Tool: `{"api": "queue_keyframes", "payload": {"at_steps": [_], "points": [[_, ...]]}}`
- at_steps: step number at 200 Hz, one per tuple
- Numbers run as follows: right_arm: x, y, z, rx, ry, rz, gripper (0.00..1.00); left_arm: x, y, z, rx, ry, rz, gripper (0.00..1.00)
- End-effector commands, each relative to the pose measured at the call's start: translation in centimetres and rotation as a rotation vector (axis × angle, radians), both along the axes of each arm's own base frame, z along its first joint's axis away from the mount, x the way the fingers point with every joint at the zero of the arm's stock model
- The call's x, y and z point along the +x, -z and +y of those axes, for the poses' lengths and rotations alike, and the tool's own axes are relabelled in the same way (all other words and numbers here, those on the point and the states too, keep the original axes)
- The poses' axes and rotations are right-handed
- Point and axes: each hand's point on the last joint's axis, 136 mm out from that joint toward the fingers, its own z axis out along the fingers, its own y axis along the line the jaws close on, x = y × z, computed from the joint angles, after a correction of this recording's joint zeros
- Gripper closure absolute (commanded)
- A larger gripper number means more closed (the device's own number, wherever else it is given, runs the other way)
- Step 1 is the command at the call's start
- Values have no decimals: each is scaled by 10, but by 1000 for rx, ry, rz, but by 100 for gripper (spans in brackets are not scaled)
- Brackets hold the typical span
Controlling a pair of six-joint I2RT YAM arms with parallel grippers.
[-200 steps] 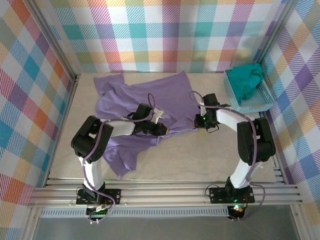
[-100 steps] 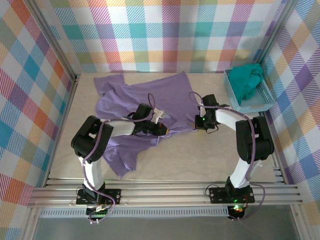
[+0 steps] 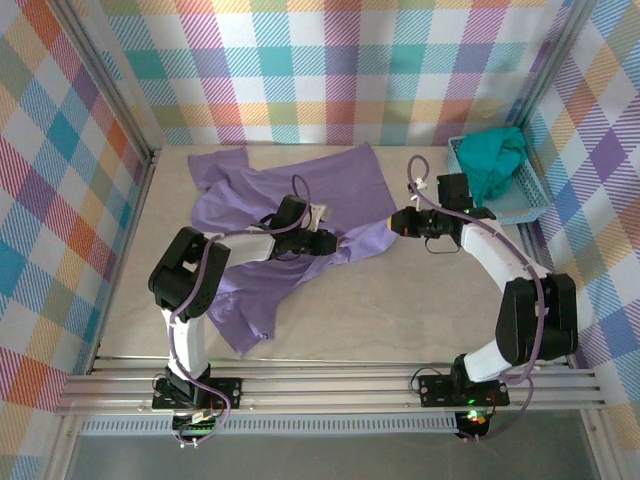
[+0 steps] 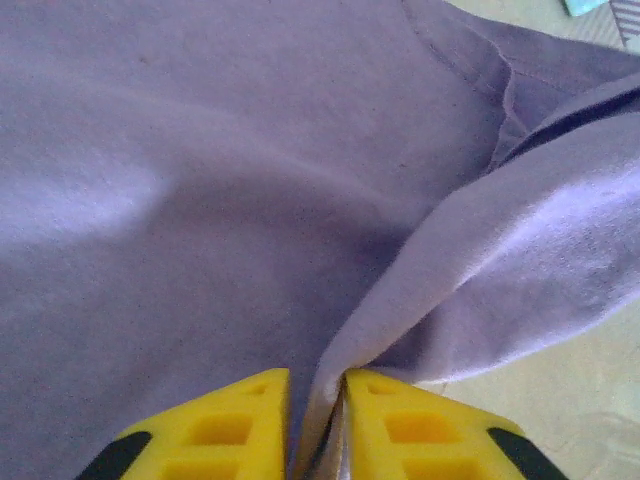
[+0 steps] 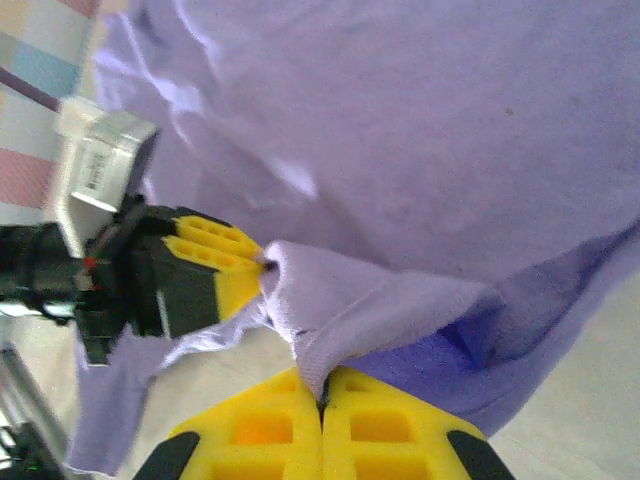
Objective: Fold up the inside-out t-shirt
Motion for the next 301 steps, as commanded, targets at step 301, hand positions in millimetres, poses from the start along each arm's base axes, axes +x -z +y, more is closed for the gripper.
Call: {"api": "queue_keyframes", "payload": {"at_steps": [301], "points": [[97, 10, -111, -157, 393, -25, 100, -193, 24, 111, 634, -186, 210, 39]]}}
